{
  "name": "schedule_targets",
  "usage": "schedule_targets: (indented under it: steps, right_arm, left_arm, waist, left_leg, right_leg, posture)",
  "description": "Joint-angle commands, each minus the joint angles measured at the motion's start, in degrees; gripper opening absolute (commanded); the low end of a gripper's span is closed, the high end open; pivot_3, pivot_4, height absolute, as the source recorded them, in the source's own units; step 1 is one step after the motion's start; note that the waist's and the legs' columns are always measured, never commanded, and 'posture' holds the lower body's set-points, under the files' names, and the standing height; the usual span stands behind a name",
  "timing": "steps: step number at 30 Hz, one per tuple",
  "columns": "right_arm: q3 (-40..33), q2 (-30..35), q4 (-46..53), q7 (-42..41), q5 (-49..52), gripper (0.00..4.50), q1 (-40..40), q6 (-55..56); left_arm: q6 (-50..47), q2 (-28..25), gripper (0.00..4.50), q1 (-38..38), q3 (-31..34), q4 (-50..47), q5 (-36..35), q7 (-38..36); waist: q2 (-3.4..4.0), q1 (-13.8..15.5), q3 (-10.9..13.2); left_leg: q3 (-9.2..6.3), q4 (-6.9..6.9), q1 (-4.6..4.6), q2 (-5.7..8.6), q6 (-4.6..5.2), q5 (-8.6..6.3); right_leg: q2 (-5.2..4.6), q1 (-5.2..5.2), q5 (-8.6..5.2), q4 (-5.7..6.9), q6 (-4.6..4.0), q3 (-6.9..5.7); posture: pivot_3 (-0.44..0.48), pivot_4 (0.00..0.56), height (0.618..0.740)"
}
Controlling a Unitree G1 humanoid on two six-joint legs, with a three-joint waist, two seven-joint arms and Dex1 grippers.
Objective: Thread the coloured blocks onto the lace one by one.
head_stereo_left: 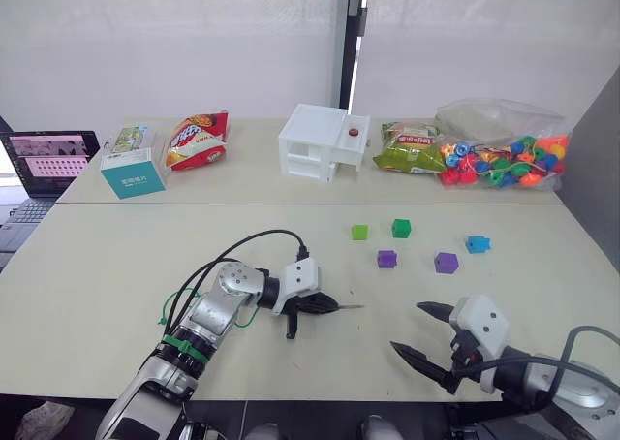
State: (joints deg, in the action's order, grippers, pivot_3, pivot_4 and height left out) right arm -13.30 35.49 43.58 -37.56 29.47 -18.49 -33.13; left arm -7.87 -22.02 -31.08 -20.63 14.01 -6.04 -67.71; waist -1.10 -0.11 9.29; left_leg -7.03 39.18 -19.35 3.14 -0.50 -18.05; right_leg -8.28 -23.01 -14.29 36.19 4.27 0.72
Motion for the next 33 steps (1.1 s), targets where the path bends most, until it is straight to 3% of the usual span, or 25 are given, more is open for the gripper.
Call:
schedule_targets:
  steps: [1,7,15,22,27,33]
  right_arm:
    - [-9.40,-7.73,-1.32,4.85,8.67,4.50,-0.85,2.44]
    - [-15.62,-16.39,-5.29,10.63,5.18,4.50,-4.23,11.13]
    - [-13.61,-18.93,-10.39,14.27,-1.91,4.50,-4.19,17.37]
    - [-12.80,-11.29,-21.84,20.90,-11.38,4.50,7.95,14.45]
    - [-12.86,-6.07,-31.35,16.72,-7.65,4.50,16.28,9.50]
    - [-9.62,-0.78,-47.93,13.55,-9.94,4.50,29.88,9.34]
  left_arm:
    - [0.43,0.09,0.04,0.53,5.19,-4.52,-5.95,-0.80]
    - [-2.88,-1.30,0.04,1.60,8.34,-9.39,-11.82,-3.14]
    - [-7.42,-3.61,0.04,3.29,8.08,-16.50,-14.68,-4.05]
    - [-11.05,-4.79,0.04,5.30,8.20,-21.79,-15.85,-2.65]
    - [-11.73,-5.31,0.04,7.14,8.60,-24.19,-15.64,-0.76]
    - [-11.98,-5.86,0.04,9.29,9.33,-26.34,-15.33,2.07]
  waist:
    - [0.01,0.04,0.00]
    - [0.06,0.27,-0.02]
    - [0.09,-0.68,-0.03]
    - [0.11,-0.80,-0.03]
    - [0.13,-0.71,-0.02]
    - [0.13,-0.90,-0.02]
  left_leg:
    - [-0.03,0.00,-0.03,-0.01,-0.01,0.01]
    - [-0.02,-0.05,-0.04,0.05,0.00,0.00]
    - [0.04,-0.14,0.01,0.05,-0.01,0.00]
    - [0.22,-0.14,0.05,0.04,-0.01,0.01]
    - [0.26,-0.20,0.04,0.01,0.00,0.00]
    - [0.40,-0.19,0.01,0.03,0.05,-0.03]
  right_leg:
    - [0.00,-0.07,0.01,0.03,-0.01,0.01]
    - [-0.04,-0.11,0.03,0.03,0.01,0.05]
    - [-0.04,-0.12,0.02,0.03,0.01,0.09]
    - [-0.03,-0.11,0.03,0.02,0.01,0.22]
    - [-0.02,-0.13,0.04,0.02,-0.01,0.23]
    - [-0.05,-0.14,0.06,-0.10,-0.01,0.30]
  posture:
    - [0.000,0.150,0.740]
    - [0.000,0.150,0.740]
    - [0.000,0.150,0.740]
    - [0.000,0.150,0.740]
    - [0.000,0.150,0.740]
    - [0.000,0.150,0.740]
